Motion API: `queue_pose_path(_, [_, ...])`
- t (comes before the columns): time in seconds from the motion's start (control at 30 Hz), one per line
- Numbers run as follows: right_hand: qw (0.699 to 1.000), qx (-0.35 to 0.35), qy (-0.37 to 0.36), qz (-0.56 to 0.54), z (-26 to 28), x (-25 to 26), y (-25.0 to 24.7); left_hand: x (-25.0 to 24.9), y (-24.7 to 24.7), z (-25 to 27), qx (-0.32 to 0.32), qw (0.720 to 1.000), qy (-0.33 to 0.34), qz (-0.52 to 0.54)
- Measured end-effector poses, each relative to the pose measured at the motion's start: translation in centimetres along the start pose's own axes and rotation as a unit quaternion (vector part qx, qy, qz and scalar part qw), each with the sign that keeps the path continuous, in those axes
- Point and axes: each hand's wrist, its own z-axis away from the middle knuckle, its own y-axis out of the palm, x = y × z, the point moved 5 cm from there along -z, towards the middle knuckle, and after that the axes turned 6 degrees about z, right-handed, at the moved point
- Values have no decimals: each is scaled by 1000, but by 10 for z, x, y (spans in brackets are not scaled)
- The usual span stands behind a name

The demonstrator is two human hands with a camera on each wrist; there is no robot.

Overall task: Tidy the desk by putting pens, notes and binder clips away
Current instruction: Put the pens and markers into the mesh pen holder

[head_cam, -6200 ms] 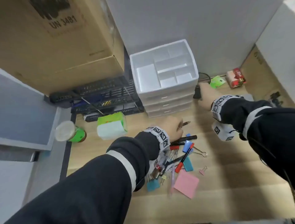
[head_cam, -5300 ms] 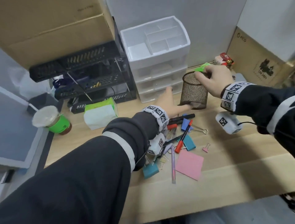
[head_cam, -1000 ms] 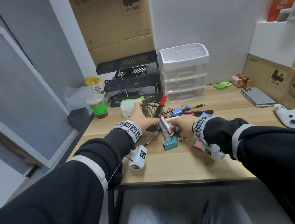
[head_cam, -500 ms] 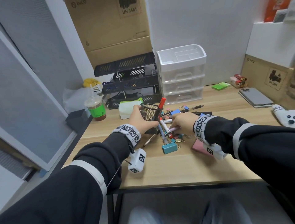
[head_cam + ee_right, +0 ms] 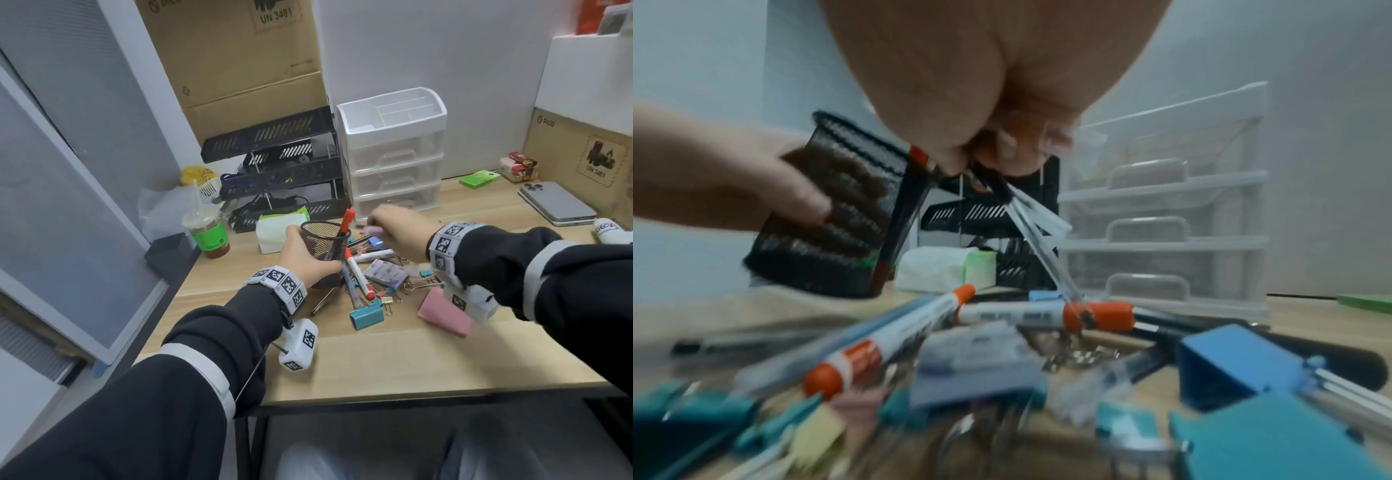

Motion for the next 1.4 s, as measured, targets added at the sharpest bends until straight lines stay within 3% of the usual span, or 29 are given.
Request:
queue_pose_path(0.07, [994, -65, 52, -76, -1, -13, -21, -2, 2, -1, 4, 1000, -5, -7])
queue_pose_path(0.13, [966, -155, 95, -185, -5, -24, -45, -5, 7, -1, 11, 1000, -6, -15])
queue_pose_path(0.23, [875, -271, 159, -368, -20, -32, -73, -10, 16, 1, 15, 999, 10, -26])
queue_pose_path(0.3, [806, -289, 189, -481, -31, -28, -79, -13, 23, 2, 16, 999, 27, -28])
queue_pose_path(0.37, [763, -276, 193, -552, -37, -17, -80, -16, 27, 3, 14, 999, 34, -31])
queue_pose_path(0.43, [771, -266, 178, -550, -38, -4, -78, -19, 30, 3, 16, 999, 32, -29])
queue_pose_path(0.63, [854, -194, 163, -455, -34, 24, -42, -25, 30, 7, 28, 999, 33, -14])
queue_pose_path(0.77, [836, -162, 167, -497, -29, 38, -24, -24, 34, 5, 34, 999, 31, -10])
queue_pose_path(1.03, [829, -118, 165, -520, -31, 44, -12, -23, 34, 3, 40, 999, 21, -4])
queue_pose_path(1.17, [835, -146, 171, -501, -29, 36, -19, -24, 29, 6, 31, 999, 34, 13])
queue_pose_path(1.3, [872, -133, 129, -453, -31, 36, -30, -24, 17, 5, 13, 999, 32, 27])
queue_pose_path(1.4, [859, -196, 124, -456, -32, 31, -41, -20, 2, 5, -11, 999, 38, 29])
